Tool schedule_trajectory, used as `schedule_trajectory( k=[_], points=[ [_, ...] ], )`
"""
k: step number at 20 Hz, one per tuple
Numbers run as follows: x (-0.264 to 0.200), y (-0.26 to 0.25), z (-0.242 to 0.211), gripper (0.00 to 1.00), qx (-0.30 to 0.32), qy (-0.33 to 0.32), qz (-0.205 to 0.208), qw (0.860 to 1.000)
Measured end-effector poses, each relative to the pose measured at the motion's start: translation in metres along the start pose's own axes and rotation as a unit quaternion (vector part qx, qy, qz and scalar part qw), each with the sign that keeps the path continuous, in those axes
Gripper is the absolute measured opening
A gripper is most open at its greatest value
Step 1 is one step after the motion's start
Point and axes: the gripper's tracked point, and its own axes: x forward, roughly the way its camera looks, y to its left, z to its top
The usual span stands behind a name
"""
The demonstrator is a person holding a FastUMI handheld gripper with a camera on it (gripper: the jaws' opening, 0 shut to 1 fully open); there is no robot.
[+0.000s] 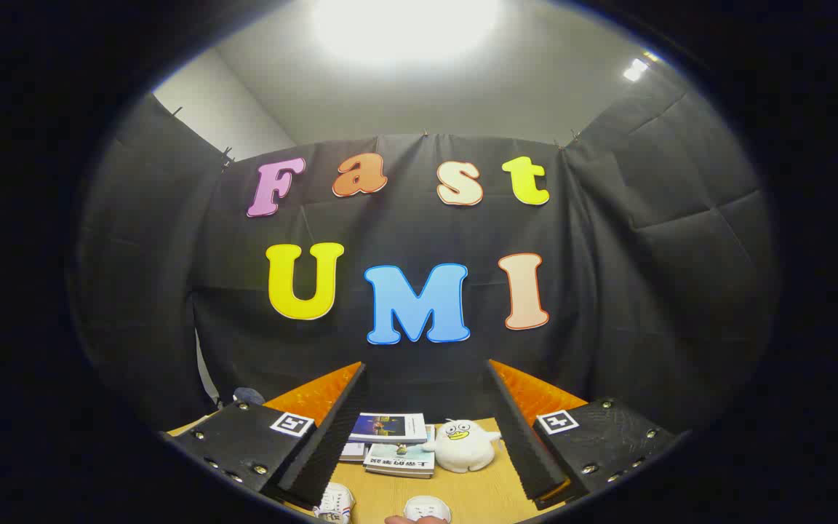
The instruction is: Open the storage box then place both shoes into the box .Put the left shoe in first, then the right shoe, with the right side of both shoes facing outward in a uniform manner.
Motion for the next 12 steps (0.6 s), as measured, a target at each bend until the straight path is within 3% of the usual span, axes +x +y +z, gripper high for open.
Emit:
schedule_trajectory(
  k=[12],
  points=[
    [0.009, 0.003, -0.014, 0.96, 0.015, 0.018, 0.0, 1.0]
  ],
)
